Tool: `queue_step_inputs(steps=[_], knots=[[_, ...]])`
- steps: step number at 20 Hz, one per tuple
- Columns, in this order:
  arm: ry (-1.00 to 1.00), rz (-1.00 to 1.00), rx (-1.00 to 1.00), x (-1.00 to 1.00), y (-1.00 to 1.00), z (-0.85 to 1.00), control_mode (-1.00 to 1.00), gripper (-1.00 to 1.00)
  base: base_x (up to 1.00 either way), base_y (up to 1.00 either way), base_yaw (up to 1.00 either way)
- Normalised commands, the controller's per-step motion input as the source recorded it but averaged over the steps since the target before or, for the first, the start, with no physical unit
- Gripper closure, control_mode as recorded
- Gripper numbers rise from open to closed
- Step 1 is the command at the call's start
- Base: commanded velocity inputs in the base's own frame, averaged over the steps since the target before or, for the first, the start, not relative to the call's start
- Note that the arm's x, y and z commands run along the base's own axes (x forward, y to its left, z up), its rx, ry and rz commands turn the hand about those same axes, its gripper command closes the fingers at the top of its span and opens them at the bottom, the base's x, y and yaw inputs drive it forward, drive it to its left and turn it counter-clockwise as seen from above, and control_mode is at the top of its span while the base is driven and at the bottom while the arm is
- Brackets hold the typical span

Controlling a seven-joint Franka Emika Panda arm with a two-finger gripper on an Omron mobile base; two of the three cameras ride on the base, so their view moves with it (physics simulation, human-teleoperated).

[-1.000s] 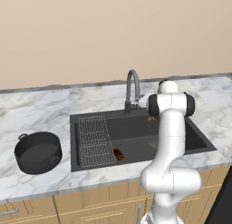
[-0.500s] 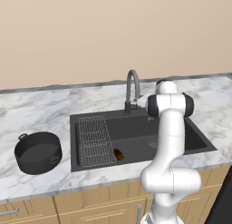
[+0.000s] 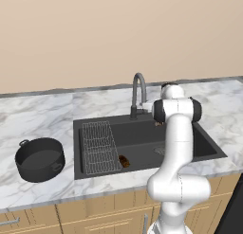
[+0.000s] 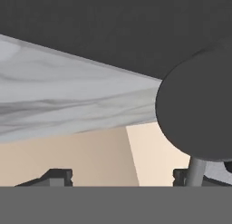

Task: Dump the sweet potato from the pot into the sink. Then turn on the water and wash the sweet potato. Then turn off the water and put the sweet potato back in the pot.

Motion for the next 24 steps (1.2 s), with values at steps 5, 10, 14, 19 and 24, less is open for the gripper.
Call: queue_step_inputs(steps=[5,10,14,19,24], knots=[[0.05,-0.03,0.00,0.17,0.00,-0.12,-1.00,1.00,0.00,0.00,0.00],[0.01,-0.05,0.00,0.00,-0.13,-0.02,-1.00,1.00,0.00,0.00,0.00],[0.00,-0.07,0.00,0.01,-0.29,0.00,-1.00,1.00,0.00,0.00,0.00],[0.00,-0.07,0.00,0.06,-0.37,0.00,-1.00,1.00,0.00,0.00,0.00],[0.00,-0.08,0.01,0.09,-0.49,0.00,-1.00,1.00,0.00,0.00,0.00]])
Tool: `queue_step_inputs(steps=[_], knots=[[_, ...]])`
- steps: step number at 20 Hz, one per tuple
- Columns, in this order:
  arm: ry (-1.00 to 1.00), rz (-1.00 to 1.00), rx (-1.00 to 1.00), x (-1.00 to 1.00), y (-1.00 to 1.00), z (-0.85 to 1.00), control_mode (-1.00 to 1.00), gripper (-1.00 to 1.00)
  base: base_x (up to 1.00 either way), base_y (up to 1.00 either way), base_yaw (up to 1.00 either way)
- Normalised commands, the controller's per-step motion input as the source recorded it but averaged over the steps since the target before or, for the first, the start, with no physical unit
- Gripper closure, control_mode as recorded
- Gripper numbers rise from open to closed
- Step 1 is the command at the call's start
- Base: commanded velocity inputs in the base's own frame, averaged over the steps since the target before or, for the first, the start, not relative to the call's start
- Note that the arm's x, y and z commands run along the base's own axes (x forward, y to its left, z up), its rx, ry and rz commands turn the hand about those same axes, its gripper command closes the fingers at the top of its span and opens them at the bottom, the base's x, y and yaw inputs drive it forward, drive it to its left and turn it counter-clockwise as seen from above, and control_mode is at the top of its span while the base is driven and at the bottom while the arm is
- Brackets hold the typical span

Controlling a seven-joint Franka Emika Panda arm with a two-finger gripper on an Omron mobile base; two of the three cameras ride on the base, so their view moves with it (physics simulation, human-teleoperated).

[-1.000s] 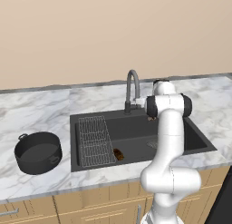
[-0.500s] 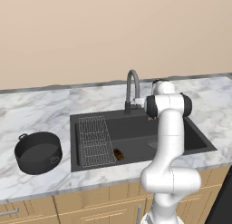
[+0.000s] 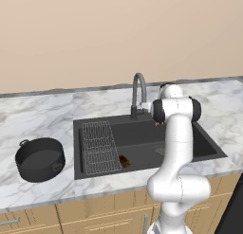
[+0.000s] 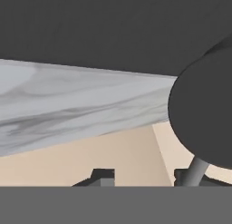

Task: Dump the sweet potato from the pot into the sink. Then turn on the water and wash the sweet potato. Then turn off the water and put the sweet potato back in the pot.

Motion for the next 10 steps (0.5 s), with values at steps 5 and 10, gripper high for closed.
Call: queue_step_inputs(steps=[5,10], knots=[[0.01,-0.08,0.00,0.05,-0.62,0.00,-1.00,1.00,0.00,0.00,0.00],[0.02,-0.09,0.00,0.01,-0.71,0.00,-1.00,1.00,0.00,0.00,0.00]])
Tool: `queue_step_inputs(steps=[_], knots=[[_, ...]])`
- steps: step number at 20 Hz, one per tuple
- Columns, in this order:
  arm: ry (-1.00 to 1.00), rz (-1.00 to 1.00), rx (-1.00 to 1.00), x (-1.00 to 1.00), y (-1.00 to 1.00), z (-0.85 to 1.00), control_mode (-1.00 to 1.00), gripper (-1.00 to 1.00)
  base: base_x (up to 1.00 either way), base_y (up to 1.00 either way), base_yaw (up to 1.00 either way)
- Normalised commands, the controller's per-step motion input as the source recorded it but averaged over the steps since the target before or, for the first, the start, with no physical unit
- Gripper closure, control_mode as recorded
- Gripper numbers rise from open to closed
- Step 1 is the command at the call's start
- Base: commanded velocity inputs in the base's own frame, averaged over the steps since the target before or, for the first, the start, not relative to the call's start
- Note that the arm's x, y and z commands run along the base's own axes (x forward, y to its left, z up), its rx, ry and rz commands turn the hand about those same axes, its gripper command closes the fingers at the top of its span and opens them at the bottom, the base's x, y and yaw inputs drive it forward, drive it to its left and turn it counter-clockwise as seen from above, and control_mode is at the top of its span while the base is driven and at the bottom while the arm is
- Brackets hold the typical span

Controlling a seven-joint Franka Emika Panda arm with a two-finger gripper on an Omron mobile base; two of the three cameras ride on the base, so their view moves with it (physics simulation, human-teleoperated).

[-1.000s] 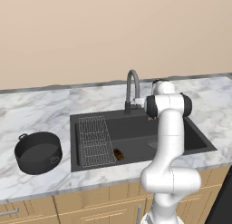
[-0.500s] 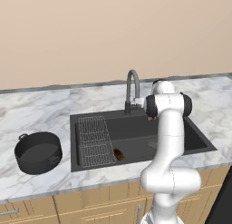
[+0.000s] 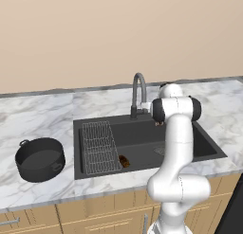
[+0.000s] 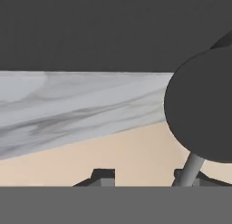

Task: Dump the sweet potato from the pot into the sink. Then turn on the water and wash the sweet potato. Then turn off the water and put the sweet potato back in the pot.

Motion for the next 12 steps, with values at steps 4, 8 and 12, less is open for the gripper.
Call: queue_step_inputs(steps=[4,8,12], knots=[[0.05,-0.11,0.00,0.00,-0.82,0.00,-1.00,1.00,0.00,0.00,0.00],[0.06,-0.13,0.00,0.00,-0.97,0.00,-1.00,1.00,0.00,0.00,0.00],[0.06,-0.12,0.00,0.00,-1.00,0.00,-1.00,1.00,0.00,0.00,0.00]])
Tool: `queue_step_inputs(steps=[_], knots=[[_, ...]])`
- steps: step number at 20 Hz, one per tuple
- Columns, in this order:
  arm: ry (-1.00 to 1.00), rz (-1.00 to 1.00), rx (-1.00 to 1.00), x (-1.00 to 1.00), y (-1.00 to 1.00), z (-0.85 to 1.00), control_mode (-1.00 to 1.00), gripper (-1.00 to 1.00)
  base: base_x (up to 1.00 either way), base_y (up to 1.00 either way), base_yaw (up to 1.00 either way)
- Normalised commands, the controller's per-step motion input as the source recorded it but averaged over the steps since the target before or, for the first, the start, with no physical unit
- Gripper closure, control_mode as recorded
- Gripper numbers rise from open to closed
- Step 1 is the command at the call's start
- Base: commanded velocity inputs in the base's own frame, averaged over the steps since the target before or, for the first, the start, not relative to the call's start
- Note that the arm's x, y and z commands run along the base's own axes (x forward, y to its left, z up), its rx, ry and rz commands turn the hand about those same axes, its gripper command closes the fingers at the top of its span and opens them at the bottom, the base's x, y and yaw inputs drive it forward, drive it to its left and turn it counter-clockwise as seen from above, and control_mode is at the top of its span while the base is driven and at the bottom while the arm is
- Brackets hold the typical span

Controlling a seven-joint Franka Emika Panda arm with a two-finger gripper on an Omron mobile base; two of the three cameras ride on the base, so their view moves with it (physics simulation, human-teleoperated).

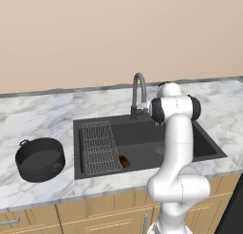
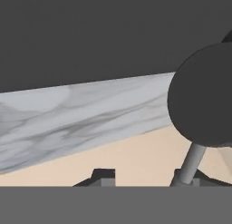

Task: Dump the sweet potato from the pot into the sink. Then turn on the water and wash the sweet potato. Then turn off the water and put the sweet potato back in the pot.

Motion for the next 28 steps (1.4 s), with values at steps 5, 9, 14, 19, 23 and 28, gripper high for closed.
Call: queue_step_inputs(steps=[5,9,14,19,23,28], knots=[[0.07,-0.12,0.00,0.00,-1.00,0.00,-1.00,1.00,0.00,0.00,0.00],[0.09,-0.11,0.00,0.00,-1.00,0.00,-1.00,1.00,0.00,0.00,0.00],[0.09,-0.09,0.01,0.00,-0.90,0.00,-1.00,1.00,0.00,0.00,0.00],[0.04,0.00,0.05,0.00,-0.32,0.00,-1.00,1.00,0.00,0.00,0.00],[0.01,0.00,0.06,0.00,-0.08,0.00,-1.00,1.00,0.00,0.00,0.00],[0.00,0.01,0.08,0.00,0.00,0.00,-1.00,1.00,0.00,0.00,0.00]])
